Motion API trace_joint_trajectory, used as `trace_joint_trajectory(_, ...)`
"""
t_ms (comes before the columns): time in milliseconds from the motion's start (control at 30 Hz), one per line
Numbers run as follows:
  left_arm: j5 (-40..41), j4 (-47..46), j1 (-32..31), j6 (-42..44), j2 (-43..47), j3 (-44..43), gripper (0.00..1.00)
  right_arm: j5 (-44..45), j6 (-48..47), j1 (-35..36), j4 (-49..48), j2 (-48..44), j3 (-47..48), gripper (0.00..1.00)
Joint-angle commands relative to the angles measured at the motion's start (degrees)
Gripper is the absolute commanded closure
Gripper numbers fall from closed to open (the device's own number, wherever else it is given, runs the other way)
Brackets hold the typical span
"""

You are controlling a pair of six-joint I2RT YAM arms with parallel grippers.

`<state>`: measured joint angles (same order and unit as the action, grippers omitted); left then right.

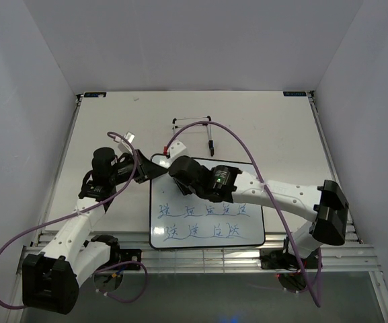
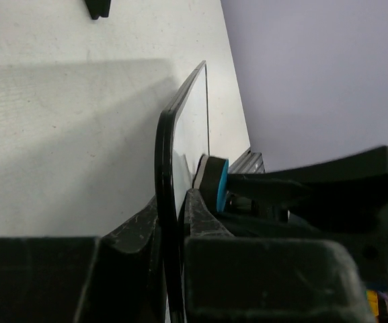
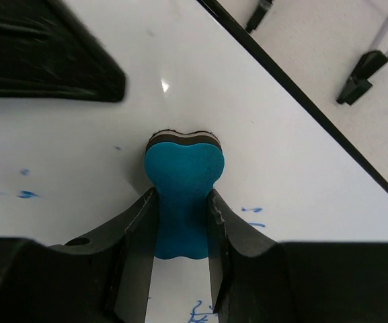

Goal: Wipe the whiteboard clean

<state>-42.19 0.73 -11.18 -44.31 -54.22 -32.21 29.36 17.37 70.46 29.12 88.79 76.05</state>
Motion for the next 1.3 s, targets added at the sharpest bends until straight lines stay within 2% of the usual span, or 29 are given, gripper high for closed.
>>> trace_joint_trajectory(0,6.9,-3.7,-0.9,11.4,3.2,-1.5,1.00,-4.4,-2.1,4.4,-3.5,6.0,5.9,0.70)
trace_joint_trajectory(133,6.0,-2.8,-0.9,12.8,2.8,-2.2,1.00,-9.1,-4.0,9.0,-5.8,9.4,9.5,0.70)
trace_joint_trajectory(233,6.2,-1.8,-0.9,13.8,2.4,-2.9,1.00,-9.2,-3.7,9.0,-4.2,10.0,9.9,0.70)
trace_joint_trajectory(400,6.8,-1.3,-0.3,14.3,3.0,-3.2,1.00,-11.1,-2.5,9.3,-4.6,5.9,3.7,0.71)
trace_joint_trajectory(633,7.0,-1.1,-0.2,14.9,3.6,-3.1,1.00,3.6,0.8,7.5,0.8,2.0,-4.9,0.72)
trace_joint_trajectory(833,5.2,-2.8,-0.2,14.1,3.7,-2.4,1.00,8.2,5.0,-0.7,4.3,-2.0,-10.7,0.72)
trace_joint_trajectory(967,5.4,-2.6,-0.2,14.3,4.1,-2.3,1.00,7.8,7.6,-1.5,5.0,-2.7,-10.5,0.73)
trace_joint_trajectory(1067,5.3,-2.8,-0.2,14.3,4.0,-2.4,1.00,4.0,6.6,-0.8,0.3,-3.4,-10.5,0.73)
trace_joint_trajectory(1133,5.2,-3.0,-0.2,14.3,3.9,-2.4,1.00,-0.8,5.1,1.2,-4.4,-4.2,-11.2,0.76)
trace_joint_trajectory(1167,5.2,-3.1,-0.2,14.3,4.0,-2.3,1.00,-3.1,4.2,1.9,-10.2,-5.0,-11.5,0.77)
trace_joint_trajectory(1267,5.6,-2.9,-0.2,14.5,4.4,-2.3,1.00,-10.8,1.6,2.8,-18.7,-6.1,-12.5,0.77)
